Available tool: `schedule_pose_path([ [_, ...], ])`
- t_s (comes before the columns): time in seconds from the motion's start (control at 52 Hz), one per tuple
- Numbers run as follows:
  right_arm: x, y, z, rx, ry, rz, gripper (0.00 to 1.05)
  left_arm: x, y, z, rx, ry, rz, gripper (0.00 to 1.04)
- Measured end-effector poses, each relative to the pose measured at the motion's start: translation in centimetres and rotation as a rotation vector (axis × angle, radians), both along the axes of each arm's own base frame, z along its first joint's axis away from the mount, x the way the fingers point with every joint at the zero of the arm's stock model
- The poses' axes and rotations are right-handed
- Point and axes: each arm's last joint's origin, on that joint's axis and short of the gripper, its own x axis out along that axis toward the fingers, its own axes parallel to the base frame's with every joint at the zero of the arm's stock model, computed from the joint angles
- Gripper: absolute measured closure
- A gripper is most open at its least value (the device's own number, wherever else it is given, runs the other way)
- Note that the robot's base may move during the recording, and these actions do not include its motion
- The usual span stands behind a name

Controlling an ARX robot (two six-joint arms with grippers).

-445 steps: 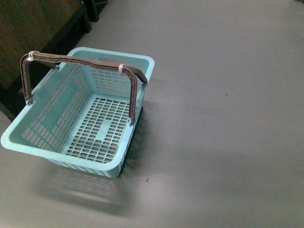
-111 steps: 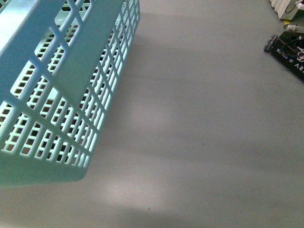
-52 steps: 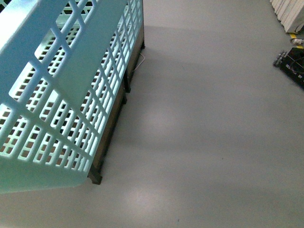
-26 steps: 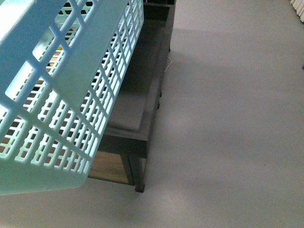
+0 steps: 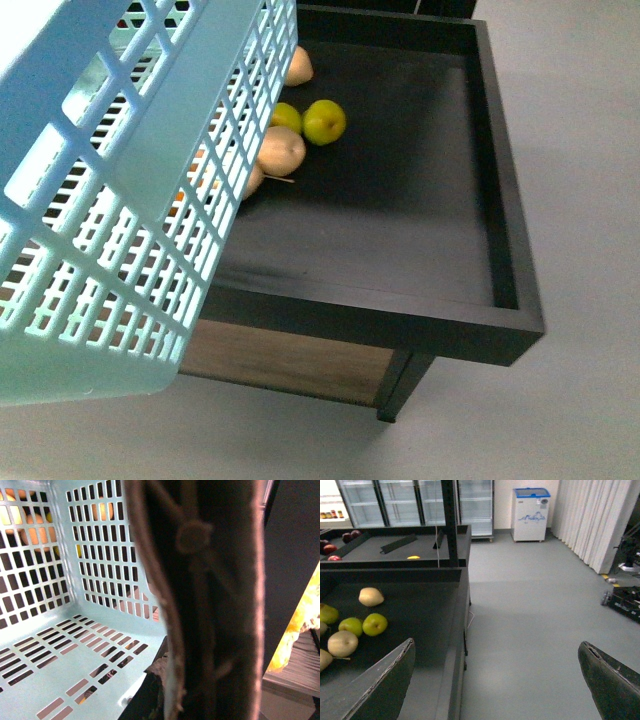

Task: Pick mango and avocado into basket

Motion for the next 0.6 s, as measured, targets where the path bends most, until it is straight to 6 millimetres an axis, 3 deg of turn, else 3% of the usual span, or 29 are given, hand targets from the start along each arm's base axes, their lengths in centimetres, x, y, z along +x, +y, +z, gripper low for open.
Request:
schedule_pose_path([
  [0.596, 0.00, 0.01, 0.00, 0.000, 0.000, 0.002, 0.09, 0.00, 0.00, 0.00, 0.000, 0.000, 0.001, 1.00],
])
